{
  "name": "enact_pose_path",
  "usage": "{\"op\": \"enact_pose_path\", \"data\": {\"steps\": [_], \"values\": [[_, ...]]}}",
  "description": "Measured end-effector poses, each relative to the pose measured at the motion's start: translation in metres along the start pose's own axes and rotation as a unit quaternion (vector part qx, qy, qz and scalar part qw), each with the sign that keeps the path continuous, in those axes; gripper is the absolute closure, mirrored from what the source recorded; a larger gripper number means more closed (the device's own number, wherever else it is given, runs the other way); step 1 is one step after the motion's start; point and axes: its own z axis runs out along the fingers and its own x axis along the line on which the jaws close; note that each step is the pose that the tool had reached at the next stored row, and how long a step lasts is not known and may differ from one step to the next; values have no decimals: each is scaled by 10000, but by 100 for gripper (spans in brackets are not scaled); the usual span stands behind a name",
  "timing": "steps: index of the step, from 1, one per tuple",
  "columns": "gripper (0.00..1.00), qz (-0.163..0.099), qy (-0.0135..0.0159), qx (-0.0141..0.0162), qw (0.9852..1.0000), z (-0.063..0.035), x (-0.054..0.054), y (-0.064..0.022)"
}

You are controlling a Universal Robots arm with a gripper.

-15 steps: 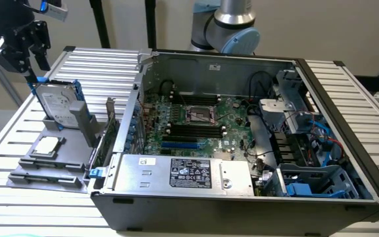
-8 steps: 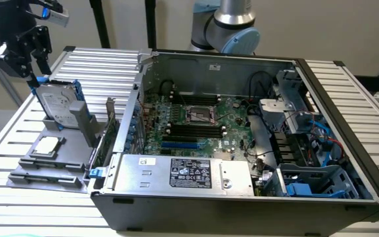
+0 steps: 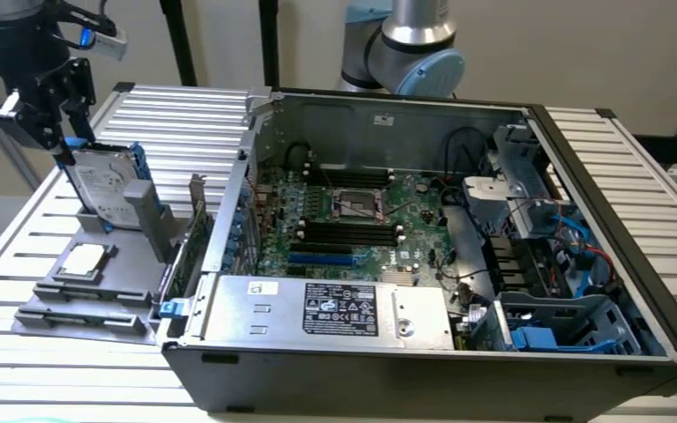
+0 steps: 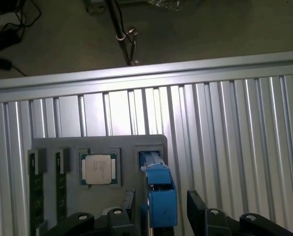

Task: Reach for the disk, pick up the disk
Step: 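Pick up the disk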

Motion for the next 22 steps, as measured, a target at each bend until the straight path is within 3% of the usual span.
{"op": "enact_pose_path", "data": {"steps": [5, 8, 11, 13, 22], "values": [[46, -70, -17, 29, 10000, 66, 32, -2], [46, -109, -69, 57, 9999, 91, 57, -3], [46, -117, -134, 62, 9998, 108, 68, 3], [46, -117, -159, 60, 9998, 119, 68, 6], [46, -118, -165, 59, 9998, 161, 41, 22]]}}
